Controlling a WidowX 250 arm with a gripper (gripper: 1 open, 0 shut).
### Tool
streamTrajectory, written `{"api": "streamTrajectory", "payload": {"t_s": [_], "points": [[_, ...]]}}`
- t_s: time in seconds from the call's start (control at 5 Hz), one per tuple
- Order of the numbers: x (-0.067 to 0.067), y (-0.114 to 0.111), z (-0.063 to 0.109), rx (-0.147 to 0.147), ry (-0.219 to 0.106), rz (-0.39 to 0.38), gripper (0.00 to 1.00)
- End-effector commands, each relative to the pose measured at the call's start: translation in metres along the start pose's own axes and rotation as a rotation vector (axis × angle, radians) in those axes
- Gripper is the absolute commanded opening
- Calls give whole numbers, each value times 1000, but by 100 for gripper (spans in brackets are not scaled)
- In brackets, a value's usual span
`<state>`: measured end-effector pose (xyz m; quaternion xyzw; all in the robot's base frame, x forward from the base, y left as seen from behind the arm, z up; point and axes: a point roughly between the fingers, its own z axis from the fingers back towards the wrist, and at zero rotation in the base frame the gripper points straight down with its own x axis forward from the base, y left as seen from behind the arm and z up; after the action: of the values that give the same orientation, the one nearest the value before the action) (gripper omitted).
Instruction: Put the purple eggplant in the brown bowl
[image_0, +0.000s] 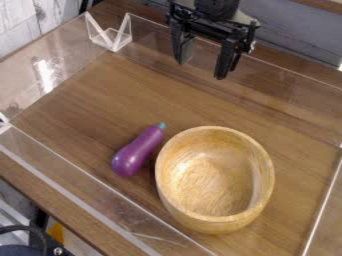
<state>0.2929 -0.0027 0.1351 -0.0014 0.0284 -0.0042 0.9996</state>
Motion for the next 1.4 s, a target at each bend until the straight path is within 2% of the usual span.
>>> {"api": "streamTrajectory", "payload": {"t_s": [0.0,0.2,0.4,0.6,1.2], "points": [[-3,1,-7,-1,19,4,100],[-24,20,-17,-11,36,51,100],[-43,42,-22,-7,21,75,100],[-59,53,-28,-8,6,87,100],[-74,62,-62,-24,-13,94,100]]}}
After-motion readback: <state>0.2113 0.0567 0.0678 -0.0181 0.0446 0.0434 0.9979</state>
